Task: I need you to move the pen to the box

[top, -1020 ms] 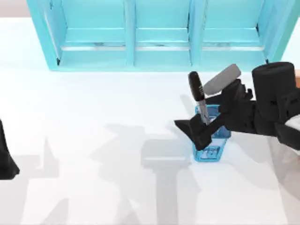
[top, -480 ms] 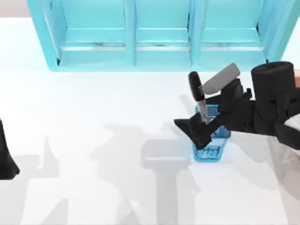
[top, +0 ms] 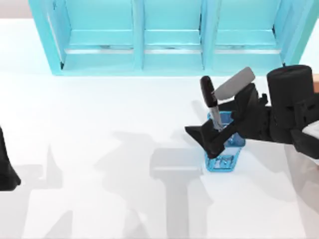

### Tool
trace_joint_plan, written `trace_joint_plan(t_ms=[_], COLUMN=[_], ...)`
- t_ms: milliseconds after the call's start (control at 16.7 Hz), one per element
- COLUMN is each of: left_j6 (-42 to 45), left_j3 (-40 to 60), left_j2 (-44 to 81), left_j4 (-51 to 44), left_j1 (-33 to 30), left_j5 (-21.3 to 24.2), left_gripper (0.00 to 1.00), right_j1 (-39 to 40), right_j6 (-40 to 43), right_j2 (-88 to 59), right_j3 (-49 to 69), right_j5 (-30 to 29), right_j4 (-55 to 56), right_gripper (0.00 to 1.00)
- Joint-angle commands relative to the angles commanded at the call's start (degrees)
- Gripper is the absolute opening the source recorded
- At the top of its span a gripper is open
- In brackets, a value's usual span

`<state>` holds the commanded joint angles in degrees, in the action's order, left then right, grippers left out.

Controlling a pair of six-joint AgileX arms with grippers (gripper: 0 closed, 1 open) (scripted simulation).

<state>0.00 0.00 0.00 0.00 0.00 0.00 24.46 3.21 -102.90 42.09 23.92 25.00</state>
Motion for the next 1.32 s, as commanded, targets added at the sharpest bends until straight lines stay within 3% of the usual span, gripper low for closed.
trace_joint_plan(t_ms=[420,1020,1320], left_j6=[0.0,0.0,0.0], left_j3=[0.0,0.0,0.0], left_j2=[0.0,0.0,0.0], left_j4=[0.0,0.0,0.0], left_j1=[0.0,0.0,0.0], left_j5=[0.0,0.0,0.0], left_gripper=[1.00,1.00,1.00], right_j1=[-3.2,-24.1,-28.8], right_j6=[2.9,20.0,24.1], right_j2=[1.7,17.0,21.3], right_j3=[3.0,17.7,20.1], right_j5=[3.8,19.0,22.1], right_j4=[-6.3,-47.5,-55.2], right_gripper=[0.00,0.00,0.00])
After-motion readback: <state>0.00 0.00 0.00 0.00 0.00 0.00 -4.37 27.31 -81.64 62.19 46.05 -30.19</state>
